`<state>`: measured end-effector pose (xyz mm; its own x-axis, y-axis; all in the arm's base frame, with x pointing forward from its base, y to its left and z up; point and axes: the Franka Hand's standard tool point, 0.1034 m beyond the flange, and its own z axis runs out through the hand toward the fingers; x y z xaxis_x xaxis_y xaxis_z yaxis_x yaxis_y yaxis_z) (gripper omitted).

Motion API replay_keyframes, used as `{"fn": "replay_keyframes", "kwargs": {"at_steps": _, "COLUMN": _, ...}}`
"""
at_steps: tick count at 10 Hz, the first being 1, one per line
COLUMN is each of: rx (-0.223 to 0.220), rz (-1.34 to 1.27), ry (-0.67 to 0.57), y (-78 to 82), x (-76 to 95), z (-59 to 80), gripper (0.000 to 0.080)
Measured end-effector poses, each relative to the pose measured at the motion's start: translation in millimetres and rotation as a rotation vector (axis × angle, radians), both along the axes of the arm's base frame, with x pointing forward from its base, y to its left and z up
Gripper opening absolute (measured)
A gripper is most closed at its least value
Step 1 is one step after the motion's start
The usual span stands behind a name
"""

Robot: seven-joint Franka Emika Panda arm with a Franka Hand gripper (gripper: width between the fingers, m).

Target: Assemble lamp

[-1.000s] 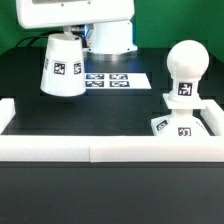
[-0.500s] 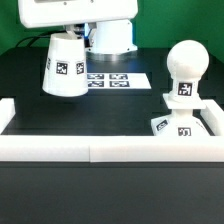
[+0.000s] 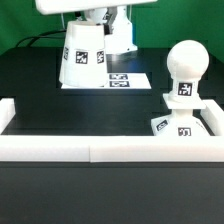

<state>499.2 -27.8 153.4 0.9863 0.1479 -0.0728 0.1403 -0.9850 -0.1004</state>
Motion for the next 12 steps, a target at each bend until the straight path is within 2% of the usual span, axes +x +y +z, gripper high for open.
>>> {"fn": "replay_keyframes", "kwargs": {"at_steps": 1, "rx": 0.000, "rz": 0.009, "ry": -0.012, "y": 3.6, "x": 5.6, "z": 3.8, "gripper": 0.0046}}
{"fn": "replay_keyframes", "kwargs": {"at_steps": 5, "rx": 0.001, "rz": 0.008, "ry": -0.006, "y": 4.0, "x": 3.6, "z": 2.0, "gripper": 0.0046}}
{"fn": "replay_keyframes", "kwargs": {"at_steps": 7, "rx": 0.011, "rz": 0.032, "ry": -0.008, "y": 17.7, "x": 15.0, "z": 16.7, "gripper": 0.0046}}
{"fn": "replay_keyframes", "kwargs": {"at_steps": 9, "rx": 0.031, "rz": 0.047, "ry": -0.017, "y": 30.1, "x": 37.5, "z": 39.4, "gripper": 0.0046}}
{"fn": "replay_keyframes", "kwargs": {"at_steps": 10, "rx": 0.038, "rz": 0.044, "ry": -0.028, "y": 38.2, "x": 48.6, "z": 43.8, "gripper": 0.0046}}
{"fn": "replay_keyframes", "kwargs": {"at_steps": 12, "rx": 0.037, "rz": 0.042, "ry": -0.027, "y": 39.7, "x": 50.5, "z": 42.0, "gripper": 0.0046}}
